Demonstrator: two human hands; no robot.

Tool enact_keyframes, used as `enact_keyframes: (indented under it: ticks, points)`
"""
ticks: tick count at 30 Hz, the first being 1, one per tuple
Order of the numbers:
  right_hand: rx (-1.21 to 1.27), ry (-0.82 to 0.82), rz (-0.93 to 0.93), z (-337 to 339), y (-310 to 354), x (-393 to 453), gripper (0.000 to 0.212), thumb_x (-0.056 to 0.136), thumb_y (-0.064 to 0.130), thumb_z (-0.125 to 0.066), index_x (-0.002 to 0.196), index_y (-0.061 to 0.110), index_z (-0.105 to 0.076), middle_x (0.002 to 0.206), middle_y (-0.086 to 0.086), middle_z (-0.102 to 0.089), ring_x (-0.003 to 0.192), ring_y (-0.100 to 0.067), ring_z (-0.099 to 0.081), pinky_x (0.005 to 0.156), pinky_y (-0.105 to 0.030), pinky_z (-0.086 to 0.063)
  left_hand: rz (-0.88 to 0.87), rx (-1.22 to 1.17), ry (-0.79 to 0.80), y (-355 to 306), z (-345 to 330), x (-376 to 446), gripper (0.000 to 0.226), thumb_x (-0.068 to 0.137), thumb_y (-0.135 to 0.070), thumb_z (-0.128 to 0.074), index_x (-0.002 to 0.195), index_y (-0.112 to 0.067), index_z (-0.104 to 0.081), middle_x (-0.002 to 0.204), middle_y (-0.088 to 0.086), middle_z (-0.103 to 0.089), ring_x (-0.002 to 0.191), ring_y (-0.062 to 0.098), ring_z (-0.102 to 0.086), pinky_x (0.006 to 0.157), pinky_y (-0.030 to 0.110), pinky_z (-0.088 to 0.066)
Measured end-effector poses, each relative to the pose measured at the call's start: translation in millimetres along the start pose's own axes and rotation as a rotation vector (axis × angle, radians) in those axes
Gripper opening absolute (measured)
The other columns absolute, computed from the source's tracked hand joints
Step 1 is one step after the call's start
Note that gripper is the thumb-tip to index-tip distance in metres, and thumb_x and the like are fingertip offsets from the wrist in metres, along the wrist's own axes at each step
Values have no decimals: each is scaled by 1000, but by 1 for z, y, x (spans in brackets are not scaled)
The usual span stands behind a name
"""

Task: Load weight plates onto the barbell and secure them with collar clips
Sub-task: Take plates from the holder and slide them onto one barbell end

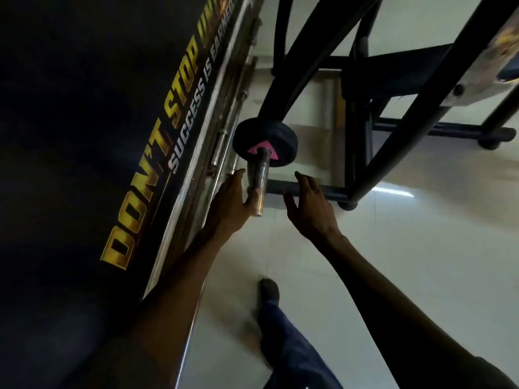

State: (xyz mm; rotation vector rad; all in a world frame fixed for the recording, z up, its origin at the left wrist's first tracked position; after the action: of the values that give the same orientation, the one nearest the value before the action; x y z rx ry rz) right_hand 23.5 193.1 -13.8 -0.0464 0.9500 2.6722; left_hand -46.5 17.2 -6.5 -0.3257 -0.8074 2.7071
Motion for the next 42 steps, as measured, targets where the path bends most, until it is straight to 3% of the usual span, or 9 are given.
enact_keyframes:
  ticks: [4, 8, 17, 22, 24, 27, 32, 36, 42]
  points:
    - [50, -8, -26, -20, -6, 54, 63, 103, 36, -57, 157, 18, -31, 159, -10, -40, 133, -33, -56, 96, -51, -55, -37, -44, 4, 14, -3, 60, 64, 103, -36, -60, 157, -12, -36, 154, 13, -49, 139, 30, -52, 108, 40, -48]
    - [123, -25, -74, -39, -18, 111, 67, 102, 34, -60, 158, 23, -26, 160, -7, -34, 124, -30, -61, 90, -43, -58, -33, -68, 0, 30, -12, 119, 71, 103, -30, -61, 162, -12, -26, 163, 14, -39, 150, 29, -40, 118, 43, -41]
    - [174, -6, -19, -75, -41, 173, 82, 102, 27, -60, 165, 16, -9, 170, -10, -12, 149, -35, -38, 115, -50, -47, -189, -75, -63, 69, -40, 190, 72, 98, -14, -68, 159, -4, -32, 159, 18, -40, 148, 30, -42, 117, 38, -45]
    - [188, -130, -14, -80, -49, 174, 77, 95, 18, -68, 159, 11, -27, 161, -12, -28, 145, -30, -39, 118, -35, -41, -228, -92, -84, 87, -45, 197, 75, 93, -10, -74, 157, -5, -35, 159, 18, -39, 149, 30, -40, 117, 27, -39]
    - [200, -192, -8, -74, -50, 178, 67, 92, 17, -71, 150, 6, -40, 149, -15, -41, 136, -30, -46, 108, -26, -41, -243, -102, -86, 91, -46, 202, 77, 91, -11, -75, 157, -4, -35, 159, 18, -39, 150, 30, -38, 120, 29, -39]
    - [207, -252, 22, -68, -50, 184, 54, 89, 20, -75, 134, 0, -51, 131, -17, -52, 120, -28, -52, 95, -20, -40, -247, -112, -74, 95, -49, 201, 84, 89, -18, -78, 159, -5, -32, 162, 16, -36, 153, 28, -34, 121, 15, -29]
    - [127, -249, 45, -65, -50, 196, 51, 88, 27, -77, 125, -1, -54, 125, -17, -53, 113, -30, -53, 94, -36, -48, -232, -108, -69, 94, -41, 210, 80, 87, -28, -81, 153, -6, -42, 157, 15, -43, 147, 31, -42, 116, 39, -44]
    - [81, -241, 29, -62, -52, 204, 48, 88, 27, -75, 121, -2, -56, 124, -18, -54, 114, -32, -53, 92, -31, -44, -232, -59, -48, 90, -30, 220, 66, 83, -25, -85, 137, -1, -54, 146, 16, -52, 134, 31, -52, 107, 40, -48]
    - [24, -133, 54, -64, -54, 207, 53, 95, 22, -68, 144, 9, -54, 132, -19, -49, 123, -32, -50, 102, -32, -47, -200, -63, -1, 95, -34, 219, 54, 93, -25, -76, 135, -1, -51, 140, 15, -59, 133, 29, -56, 104, 39, -51]
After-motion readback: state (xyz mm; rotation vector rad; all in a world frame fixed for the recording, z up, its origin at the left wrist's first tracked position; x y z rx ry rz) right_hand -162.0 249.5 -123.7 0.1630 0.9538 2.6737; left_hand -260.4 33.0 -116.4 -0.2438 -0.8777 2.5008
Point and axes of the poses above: each hand's wrist, its own x-axis towards the middle knuckle, its own z-axis out of the back of the hand, y = z × x, the point moved 5 cm from there along x, towards the middle knuckle
